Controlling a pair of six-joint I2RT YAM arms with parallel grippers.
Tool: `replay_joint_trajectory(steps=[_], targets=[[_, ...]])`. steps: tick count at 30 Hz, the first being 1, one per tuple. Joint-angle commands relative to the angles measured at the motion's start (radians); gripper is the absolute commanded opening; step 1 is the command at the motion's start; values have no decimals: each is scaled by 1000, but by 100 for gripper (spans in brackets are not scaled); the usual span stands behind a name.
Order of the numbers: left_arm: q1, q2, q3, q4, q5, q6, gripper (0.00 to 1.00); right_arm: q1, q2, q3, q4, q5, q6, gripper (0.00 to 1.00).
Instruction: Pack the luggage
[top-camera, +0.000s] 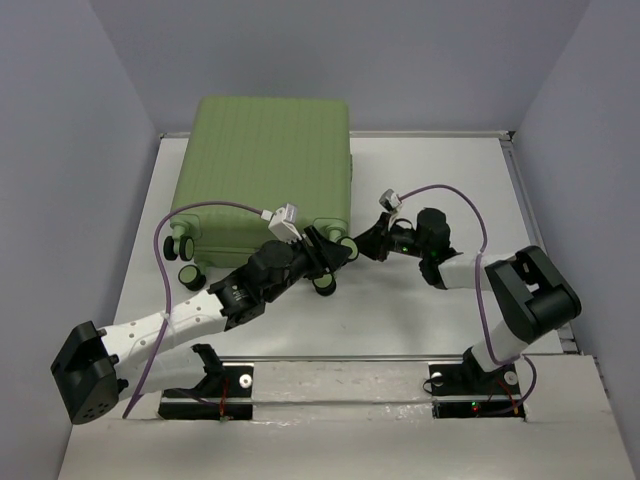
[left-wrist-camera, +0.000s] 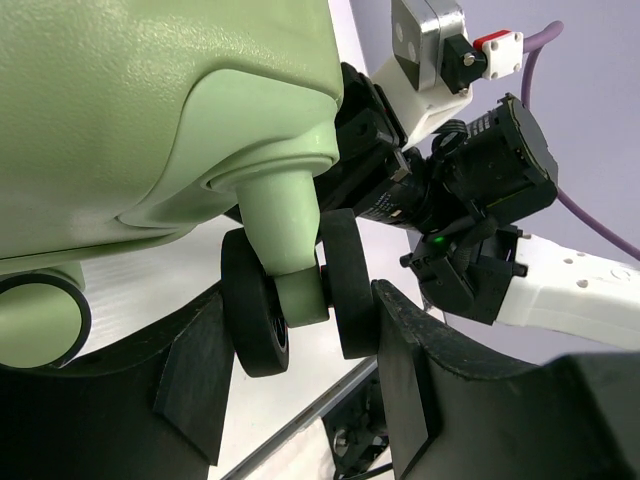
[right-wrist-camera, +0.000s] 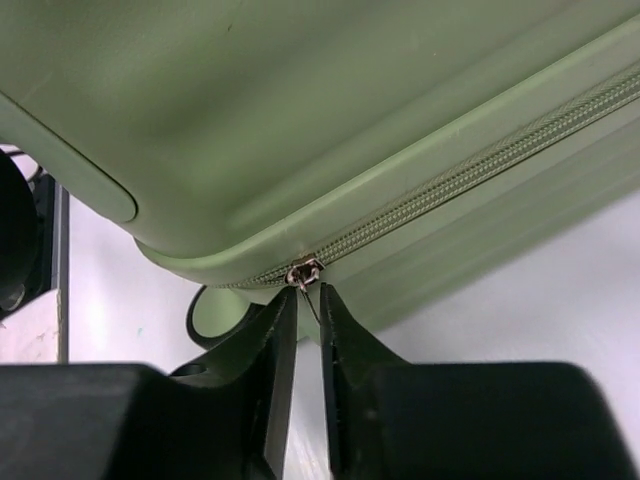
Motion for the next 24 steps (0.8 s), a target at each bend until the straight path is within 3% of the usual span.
replay_joint_trajectory(steps=[1,4,13,17,19,24], targets=[[-6,-41,39,232,18,22,6,-3,4,19,139,1,22,16],[-6,-37,44,235,18,22,6,-3,10,12,168,23,39,7],[1,17,117,241,47,45,6,32,-69,-178,356,127,151,7],[17,77,180,241,87,54,6,176,-200,-244,250,256,119,7],[23,109,217,241,110,53,6,309,-278,-254,182,377,93,7],[27,172,303,253,161,34,6,547,-326,-275,204,582,108,7]])
